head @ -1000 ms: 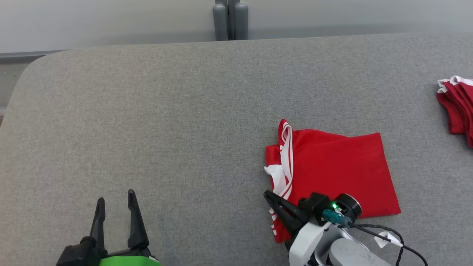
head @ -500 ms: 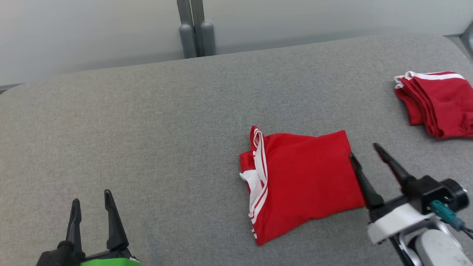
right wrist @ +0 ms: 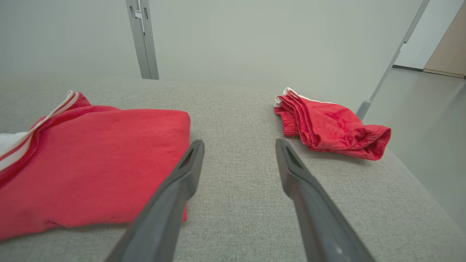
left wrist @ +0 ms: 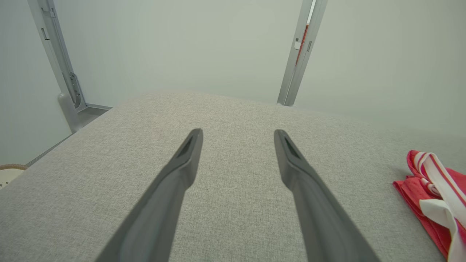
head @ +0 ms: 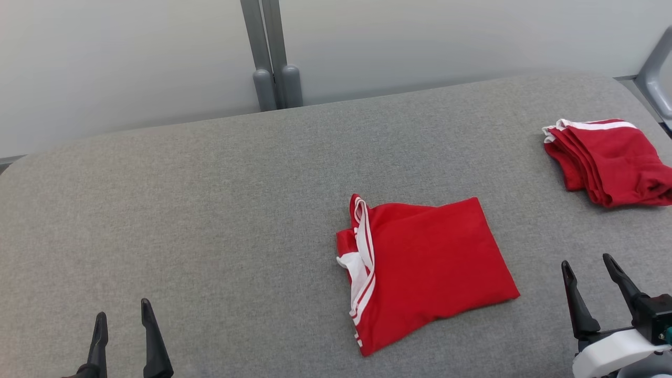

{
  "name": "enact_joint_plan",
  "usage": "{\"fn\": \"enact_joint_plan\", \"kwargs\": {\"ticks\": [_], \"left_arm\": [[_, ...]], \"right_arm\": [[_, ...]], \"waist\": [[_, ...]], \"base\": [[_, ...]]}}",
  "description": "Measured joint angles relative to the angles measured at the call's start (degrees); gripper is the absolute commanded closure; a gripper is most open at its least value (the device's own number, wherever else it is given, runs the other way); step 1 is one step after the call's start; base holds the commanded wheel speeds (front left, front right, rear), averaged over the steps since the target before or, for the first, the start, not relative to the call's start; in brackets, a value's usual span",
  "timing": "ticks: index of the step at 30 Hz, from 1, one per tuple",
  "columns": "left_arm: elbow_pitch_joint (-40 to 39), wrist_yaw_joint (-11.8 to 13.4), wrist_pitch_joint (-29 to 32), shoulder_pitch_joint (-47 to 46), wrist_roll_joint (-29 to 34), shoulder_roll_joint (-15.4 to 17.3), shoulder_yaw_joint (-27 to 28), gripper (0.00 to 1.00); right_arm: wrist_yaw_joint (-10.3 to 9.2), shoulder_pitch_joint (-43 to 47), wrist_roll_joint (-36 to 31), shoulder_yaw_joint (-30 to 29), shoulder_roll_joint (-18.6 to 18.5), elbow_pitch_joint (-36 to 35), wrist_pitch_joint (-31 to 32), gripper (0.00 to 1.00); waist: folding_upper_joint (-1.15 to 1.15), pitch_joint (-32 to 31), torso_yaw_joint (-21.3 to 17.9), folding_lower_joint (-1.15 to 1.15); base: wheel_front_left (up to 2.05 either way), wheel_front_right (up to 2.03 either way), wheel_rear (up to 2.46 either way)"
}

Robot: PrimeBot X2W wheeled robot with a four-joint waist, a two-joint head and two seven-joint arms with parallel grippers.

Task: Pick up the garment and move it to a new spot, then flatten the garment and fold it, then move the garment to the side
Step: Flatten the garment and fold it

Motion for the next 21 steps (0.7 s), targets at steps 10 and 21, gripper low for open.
{"fn": "enact_joint_plan", "kwargs": {"ticks": [10, 21], "left_arm": [[-0.3, 0.0, 0.0, 0.0, -0.4, 0.0, 0.4, 0.0], [-1.4, 0.2, 0.0, -0.3, -0.4, 0.0, 0.2, 0.0]], "right_arm": [[0.0, 0.0, 0.3, -0.6, 1.0, -0.3, 0.0, 0.0], [0.0, -3.8, 0.9, 4.8, 1.7, 0.1, 0.0, 1.0]], "waist": [[0.0, 0.5, 0.7, 0.0], [0.0, 1.9, 0.8, 0.0]], "base": [[0.0, 0.0, 0.0], [0.0, 0.0, 0.0]]}}
